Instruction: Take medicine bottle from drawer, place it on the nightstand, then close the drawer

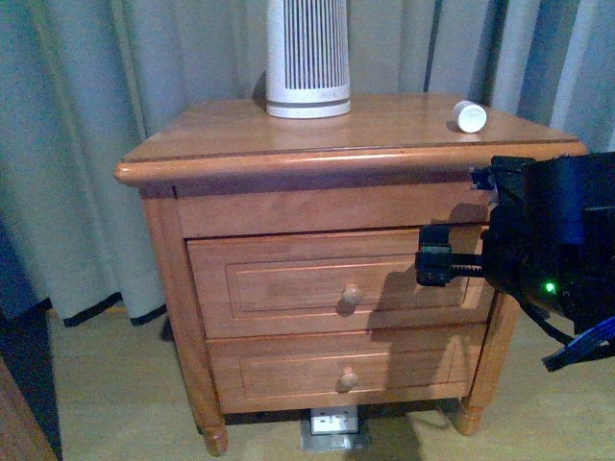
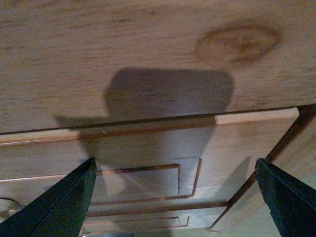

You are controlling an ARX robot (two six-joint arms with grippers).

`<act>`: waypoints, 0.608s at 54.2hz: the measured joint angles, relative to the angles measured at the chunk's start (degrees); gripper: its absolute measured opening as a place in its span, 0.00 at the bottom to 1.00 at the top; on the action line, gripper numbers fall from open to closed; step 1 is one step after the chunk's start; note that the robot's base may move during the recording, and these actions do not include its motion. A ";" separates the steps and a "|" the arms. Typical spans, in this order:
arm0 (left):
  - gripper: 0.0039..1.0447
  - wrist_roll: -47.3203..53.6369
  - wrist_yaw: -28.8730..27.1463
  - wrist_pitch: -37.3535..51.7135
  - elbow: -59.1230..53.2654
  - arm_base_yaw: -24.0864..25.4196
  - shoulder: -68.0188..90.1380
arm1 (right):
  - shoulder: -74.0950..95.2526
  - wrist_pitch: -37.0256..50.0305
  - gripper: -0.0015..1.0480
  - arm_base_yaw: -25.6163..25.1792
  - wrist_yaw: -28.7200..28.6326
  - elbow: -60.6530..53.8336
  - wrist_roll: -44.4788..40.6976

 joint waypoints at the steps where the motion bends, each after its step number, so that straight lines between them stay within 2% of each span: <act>1: 0.94 0.00 0.02 0.00 0.00 0.00 0.00 | 0.15 -0.35 0.93 0.00 -0.24 0.33 -0.28; 14: 0.94 0.00 0.02 0.00 0.00 0.00 0.00 | -1.86 -1.42 0.93 0.02 -0.04 -1.18 0.42; 21: 0.94 0.00 0.02 0.00 0.00 0.00 0.00 | -11.41 -2.69 0.93 0.04 0.26 -9.38 2.14; 33: 0.94 0.00 0.02 0.00 0.00 0.00 0.00 | -36.52 -6.25 0.93 -0.59 1.46 -30.42 1.62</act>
